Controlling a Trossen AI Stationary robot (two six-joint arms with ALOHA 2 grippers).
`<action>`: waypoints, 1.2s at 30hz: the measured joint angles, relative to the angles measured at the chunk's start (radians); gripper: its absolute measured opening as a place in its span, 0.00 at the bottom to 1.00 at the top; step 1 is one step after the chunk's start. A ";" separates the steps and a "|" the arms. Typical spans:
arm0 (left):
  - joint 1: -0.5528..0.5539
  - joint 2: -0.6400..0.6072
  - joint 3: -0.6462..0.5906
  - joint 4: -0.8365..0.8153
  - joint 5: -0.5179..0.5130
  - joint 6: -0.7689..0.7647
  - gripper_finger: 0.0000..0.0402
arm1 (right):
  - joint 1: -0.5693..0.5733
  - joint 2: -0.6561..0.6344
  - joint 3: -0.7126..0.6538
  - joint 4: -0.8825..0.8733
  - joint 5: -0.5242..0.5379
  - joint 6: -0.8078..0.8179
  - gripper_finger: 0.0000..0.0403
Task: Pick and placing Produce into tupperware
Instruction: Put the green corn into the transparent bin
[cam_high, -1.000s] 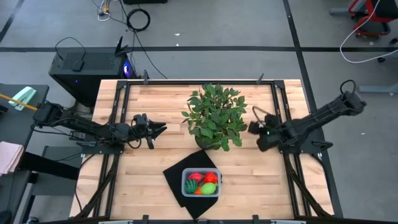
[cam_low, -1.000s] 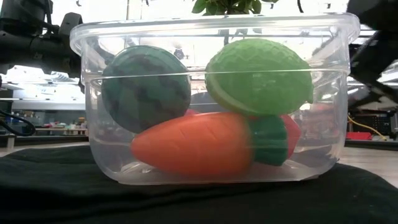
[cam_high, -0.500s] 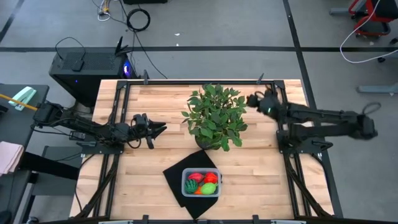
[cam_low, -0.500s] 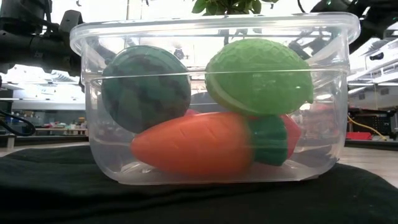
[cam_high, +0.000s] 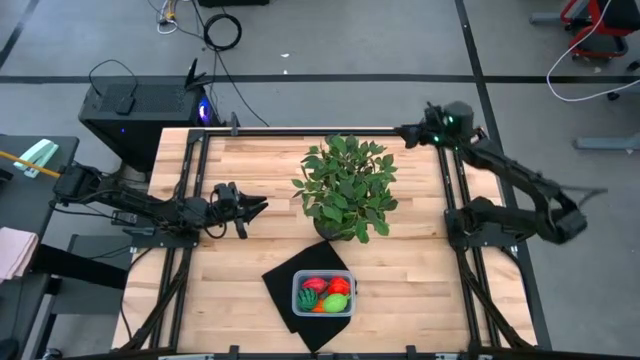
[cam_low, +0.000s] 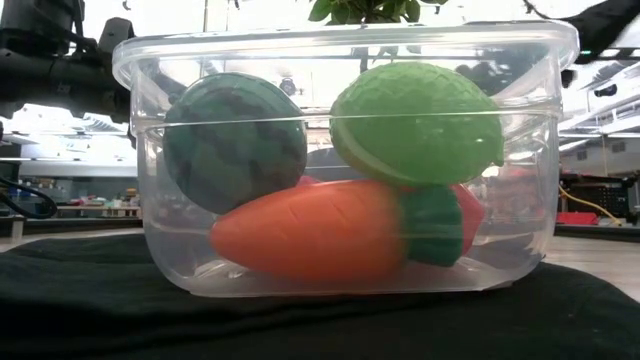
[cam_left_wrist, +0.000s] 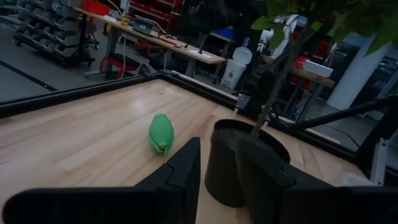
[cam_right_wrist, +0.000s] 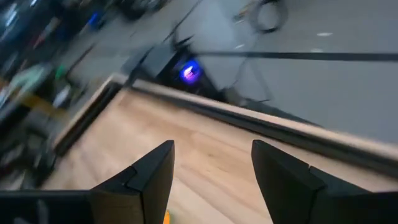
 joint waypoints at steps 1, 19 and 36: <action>0.009 0.000 0.000 -0.001 0.000 0.000 0.27 | -0.002 0.045 0.043 -0.019 -0.039 -0.050 0.55; 0.199 0.000 0.107 -0.165 -0.001 0.042 0.27 | 0.210 0.626 0.627 -0.571 -0.165 -0.877 0.55; 0.198 0.000 0.108 -0.221 0.001 0.079 0.27 | 0.457 0.698 0.637 -0.617 0.199 -1.100 0.73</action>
